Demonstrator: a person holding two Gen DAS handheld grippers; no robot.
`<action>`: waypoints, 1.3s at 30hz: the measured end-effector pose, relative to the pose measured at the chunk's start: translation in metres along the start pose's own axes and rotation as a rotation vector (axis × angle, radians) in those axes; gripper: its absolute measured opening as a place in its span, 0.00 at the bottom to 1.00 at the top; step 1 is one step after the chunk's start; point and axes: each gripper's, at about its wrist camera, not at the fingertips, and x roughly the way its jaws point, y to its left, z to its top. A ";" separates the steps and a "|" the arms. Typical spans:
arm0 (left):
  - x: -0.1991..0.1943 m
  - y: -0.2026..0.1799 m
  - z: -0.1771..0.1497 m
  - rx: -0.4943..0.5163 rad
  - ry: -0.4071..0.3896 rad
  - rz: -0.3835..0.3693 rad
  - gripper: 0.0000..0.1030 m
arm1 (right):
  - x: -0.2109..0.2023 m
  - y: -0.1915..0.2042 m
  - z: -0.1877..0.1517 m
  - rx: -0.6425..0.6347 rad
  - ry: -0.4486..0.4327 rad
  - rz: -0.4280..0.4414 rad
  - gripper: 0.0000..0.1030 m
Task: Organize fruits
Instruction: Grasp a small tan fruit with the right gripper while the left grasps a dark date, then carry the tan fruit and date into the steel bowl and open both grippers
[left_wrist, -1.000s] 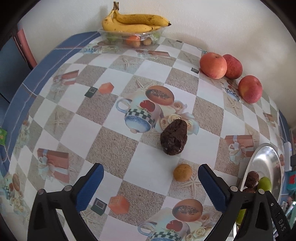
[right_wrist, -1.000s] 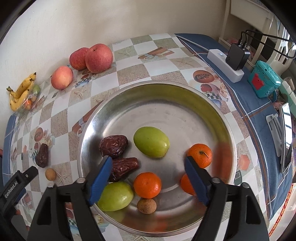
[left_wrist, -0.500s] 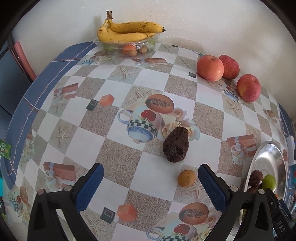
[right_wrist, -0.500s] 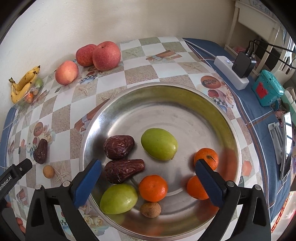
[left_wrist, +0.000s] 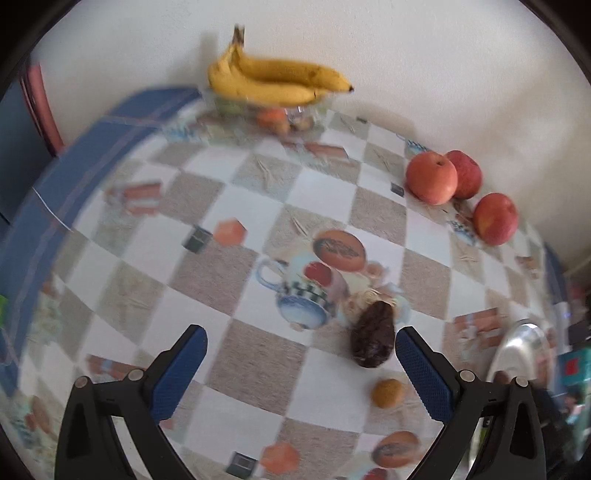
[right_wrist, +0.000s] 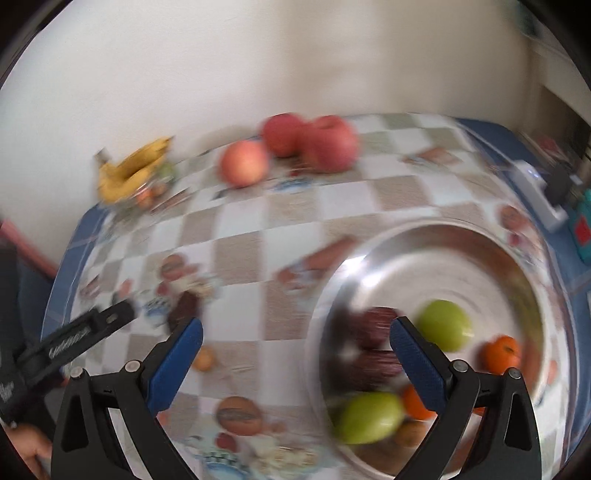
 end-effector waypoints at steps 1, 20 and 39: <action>0.003 0.001 0.001 -0.011 0.014 -0.020 0.99 | 0.005 0.009 -0.001 -0.019 0.012 0.019 0.97; 0.052 -0.024 0.000 0.007 0.164 -0.269 0.38 | 0.082 0.066 -0.024 -0.119 0.244 0.137 0.26; -0.023 -0.116 -0.043 0.266 0.105 -0.424 0.37 | -0.007 -0.080 -0.015 0.212 0.098 -0.092 0.26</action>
